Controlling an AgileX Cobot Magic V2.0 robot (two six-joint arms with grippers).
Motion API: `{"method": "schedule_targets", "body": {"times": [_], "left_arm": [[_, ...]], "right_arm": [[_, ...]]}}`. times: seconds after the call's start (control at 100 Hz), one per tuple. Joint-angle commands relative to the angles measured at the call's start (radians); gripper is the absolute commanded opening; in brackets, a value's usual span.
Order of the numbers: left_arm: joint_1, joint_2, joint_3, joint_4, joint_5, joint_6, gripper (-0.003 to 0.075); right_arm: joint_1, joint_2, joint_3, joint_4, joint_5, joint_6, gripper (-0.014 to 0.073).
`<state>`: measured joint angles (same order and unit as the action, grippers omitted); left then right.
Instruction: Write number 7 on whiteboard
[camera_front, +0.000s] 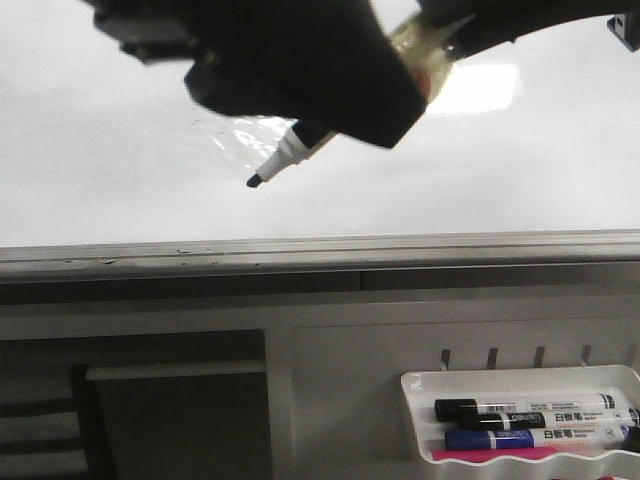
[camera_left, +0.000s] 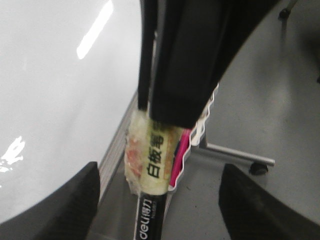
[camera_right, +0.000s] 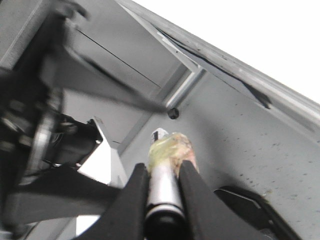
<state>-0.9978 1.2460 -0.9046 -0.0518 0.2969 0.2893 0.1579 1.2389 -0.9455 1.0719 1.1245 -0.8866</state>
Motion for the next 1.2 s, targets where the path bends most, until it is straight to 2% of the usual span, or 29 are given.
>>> {"method": "schedule_targets", "body": {"times": [0.0, 0.17, 0.33, 0.47, 0.65, 0.78, 1.08, 1.19], "left_arm": [[0.021, -0.063, -0.041, -0.011, -0.086, -0.037, 0.0545], [0.149, -0.147, -0.039, -0.020, -0.061, -0.122, 0.0505], [0.311, -0.232, -0.013, -0.142, -0.068, -0.139, 0.0472], [0.419, -0.313, 0.089, -0.265, -0.151, -0.139, 0.0471], [0.508, -0.425, 0.280, -0.410, -0.354, -0.139, 0.0472], [0.525, -0.485, 0.365, -0.434, -0.452, -0.139, 0.0472], [0.527, -0.509, 0.382, -0.431, -0.470, -0.139, 0.0472], [0.527, -0.509, 0.382, -0.430, -0.471, -0.137, 0.0471]], "right_arm": [[0.003, -0.054, -0.023, 0.053, -0.038, -0.023, -0.0061], [0.003, -0.189, 0.042, 0.053, -0.239, -0.023, -0.0060], [0.003, -0.337, 0.154, 0.053, -0.440, -0.023, -0.0061], [0.003, -0.419, 0.237, 0.062, -0.561, -0.033, -0.0063], [0.003, -0.432, 0.266, 0.100, -0.596, -0.110, -0.0064], [0.003, -0.386, 0.266, 0.272, -0.624, -0.278, -0.0064], [0.003, -0.176, 0.262, 0.748, -0.538, -0.714, -0.0063], [0.003, -0.116, 0.249, 0.779, -0.523, -0.754, -0.0063]]}}
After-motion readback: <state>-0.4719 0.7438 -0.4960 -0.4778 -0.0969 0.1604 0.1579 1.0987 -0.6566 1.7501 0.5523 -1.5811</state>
